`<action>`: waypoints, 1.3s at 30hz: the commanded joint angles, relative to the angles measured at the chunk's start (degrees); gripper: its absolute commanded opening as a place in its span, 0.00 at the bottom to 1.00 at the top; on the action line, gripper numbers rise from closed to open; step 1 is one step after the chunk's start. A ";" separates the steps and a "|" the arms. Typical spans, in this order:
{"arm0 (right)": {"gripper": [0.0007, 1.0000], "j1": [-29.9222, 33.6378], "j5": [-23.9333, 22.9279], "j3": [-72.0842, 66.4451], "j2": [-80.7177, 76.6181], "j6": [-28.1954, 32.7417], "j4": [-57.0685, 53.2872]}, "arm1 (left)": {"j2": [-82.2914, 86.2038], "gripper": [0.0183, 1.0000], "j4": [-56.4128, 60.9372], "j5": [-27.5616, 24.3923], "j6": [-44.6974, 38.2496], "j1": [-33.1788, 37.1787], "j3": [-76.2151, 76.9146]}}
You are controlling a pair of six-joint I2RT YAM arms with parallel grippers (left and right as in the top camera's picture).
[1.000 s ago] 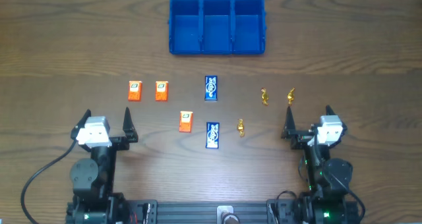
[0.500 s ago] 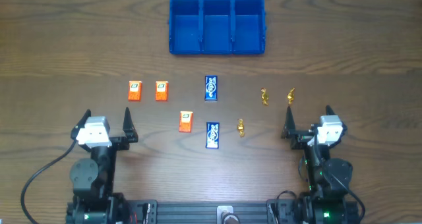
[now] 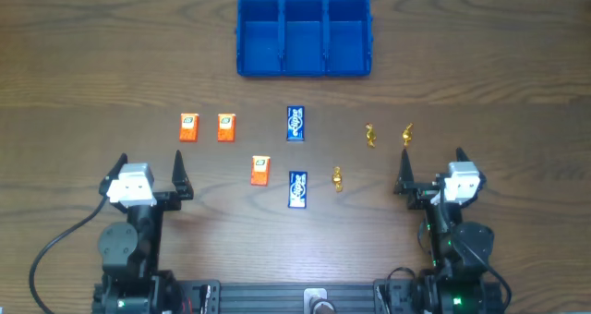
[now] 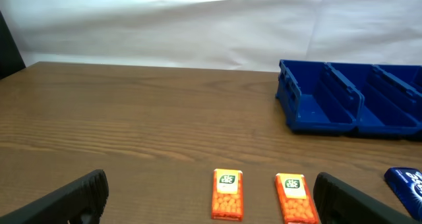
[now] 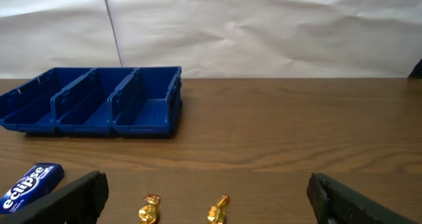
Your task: Sort Candies Into Trays
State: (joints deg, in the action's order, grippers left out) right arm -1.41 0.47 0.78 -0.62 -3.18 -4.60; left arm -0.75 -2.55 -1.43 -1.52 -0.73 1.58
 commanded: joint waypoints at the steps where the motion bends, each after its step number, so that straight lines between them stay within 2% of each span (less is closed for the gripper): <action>1: 1.00 0.13 -0.33 -0.33 0.46 0.70 -0.11 | 0.26 1.00 -1.92 0.33 -0.22 0.33 -1.31; 12: 1.00 0.13 -0.33 -0.33 0.46 0.68 -0.11 | -1.70 1.00 -3.78 1.09 -0.20 0.35 1.49; 15: 1.00 0.13 -0.33 -0.33 0.46 0.70 -0.11 | -15.30 1.00 -8.41 -1.46 -0.13 0.35 15.41; 18: 1.00 0.13 -0.33 -0.33 0.46 0.68 -0.11 | -37.38 1.00 -19.21 -2.78 0.24 0.35 35.41; 21: 1.00 0.13 -0.33 -0.33 0.46 0.68 -0.11 | -56.94 1.00 -25.05 -4.59 -0.35 0.33 47.21; 24: 1.00 0.13 -0.33 -0.33 0.46 0.68 -0.11 | -74.51 1.00 -25.99 -10.34 -3.52 0.33 53.57; 27: 1.00 0.13 -0.33 -0.33 0.46 0.68 -0.11 | -88.87 1.00 -26.64 -10.64 -4.57 0.33 57.96; 30: 1.00 0.13 -0.33 -0.33 0.46 0.70 -0.11 | -96.06 1.00 -27.06 -10.40 -6.16 0.35 59.19; 32: 1.00 0.13 -0.33 -0.33 0.46 0.68 -0.11 | -100.39 1.00 -27.04 -8.46 -6.25 0.31 59.21; 39: 1.00 0.13 -0.33 -0.33 0.46 0.68 -0.11 | -103.51 0.95 -26.56 -5.38 -6.19 0.07 59.32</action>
State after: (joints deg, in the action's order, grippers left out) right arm -1.41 0.36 0.67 -0.58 -3.18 -4.49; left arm -102.30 -29.39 -8.40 -6.52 -0.64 59.40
